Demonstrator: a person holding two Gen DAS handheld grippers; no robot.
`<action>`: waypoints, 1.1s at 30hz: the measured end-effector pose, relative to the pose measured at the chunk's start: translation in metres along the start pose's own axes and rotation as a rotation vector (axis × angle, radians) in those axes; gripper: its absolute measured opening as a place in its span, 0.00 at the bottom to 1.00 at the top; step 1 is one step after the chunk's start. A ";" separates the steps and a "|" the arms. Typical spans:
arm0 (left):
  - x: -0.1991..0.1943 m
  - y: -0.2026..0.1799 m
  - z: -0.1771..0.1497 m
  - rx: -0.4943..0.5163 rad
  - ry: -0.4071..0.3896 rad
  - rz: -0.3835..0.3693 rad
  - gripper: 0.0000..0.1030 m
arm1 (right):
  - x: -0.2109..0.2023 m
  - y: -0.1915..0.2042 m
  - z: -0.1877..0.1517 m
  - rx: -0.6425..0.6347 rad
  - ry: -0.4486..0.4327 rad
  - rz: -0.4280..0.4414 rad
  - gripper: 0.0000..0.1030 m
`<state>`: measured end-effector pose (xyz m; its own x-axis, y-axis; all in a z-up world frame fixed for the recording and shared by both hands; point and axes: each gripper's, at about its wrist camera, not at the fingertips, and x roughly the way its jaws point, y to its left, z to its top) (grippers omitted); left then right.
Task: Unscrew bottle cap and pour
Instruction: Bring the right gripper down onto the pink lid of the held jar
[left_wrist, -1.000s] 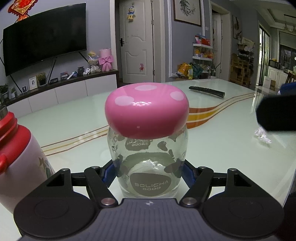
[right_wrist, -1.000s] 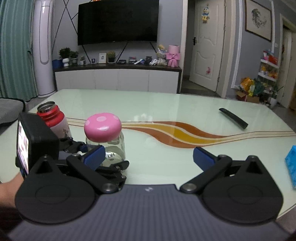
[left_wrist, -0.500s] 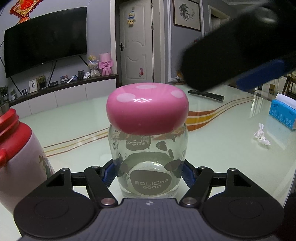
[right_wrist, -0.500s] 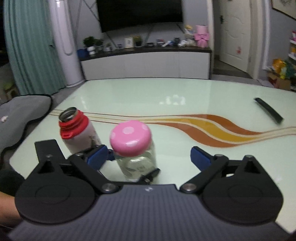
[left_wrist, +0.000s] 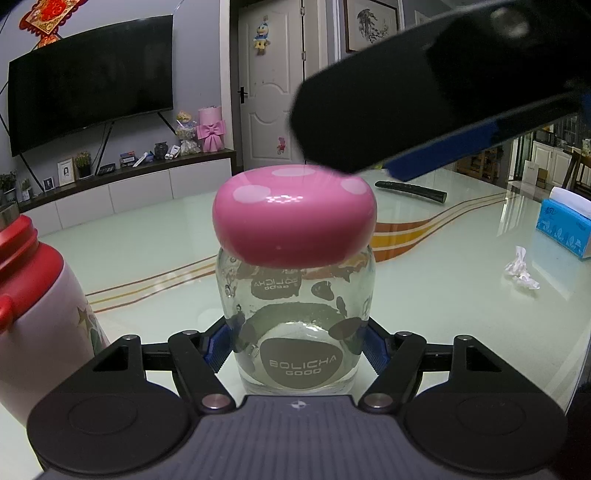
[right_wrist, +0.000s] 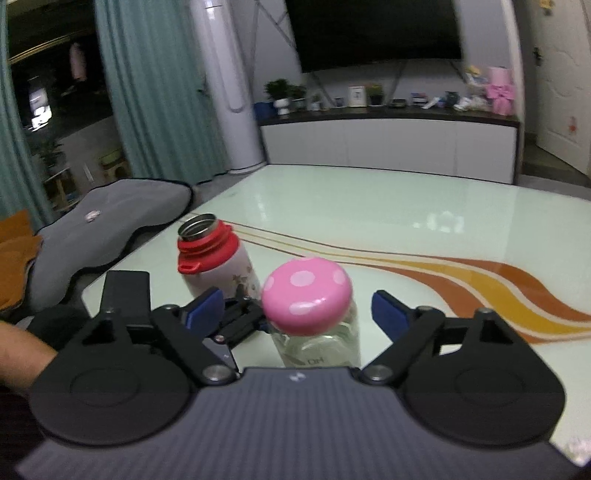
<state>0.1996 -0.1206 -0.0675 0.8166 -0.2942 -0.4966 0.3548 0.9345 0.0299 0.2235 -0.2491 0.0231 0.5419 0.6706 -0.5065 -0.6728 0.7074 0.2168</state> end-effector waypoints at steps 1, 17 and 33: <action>0.000 0.000 0.000 0.000 0.000 0.000 0.71 | 0.002 -0.001 0.000 -0.002 0.006 0.001 0.84; 0.003 -0.003 0.001 0.005 -0.002 0.008 0.71 | 0.033 0.020 0.031 -0.076 0.177 -0.044 0.78; -0.001 -0.011 0.000 0.008 0.001 0.017 0.71 | 0.056 0.037 0.036 -0.044 0.260 -0.242 0.64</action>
<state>0.1949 -0.1306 -0.0677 0.8222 -0.2782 -0.4967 0.3447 0.9376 0.0455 0.2474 -0.1776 0.0324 0.5458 0.4016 -0.7354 -0.5646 0.8248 0.0314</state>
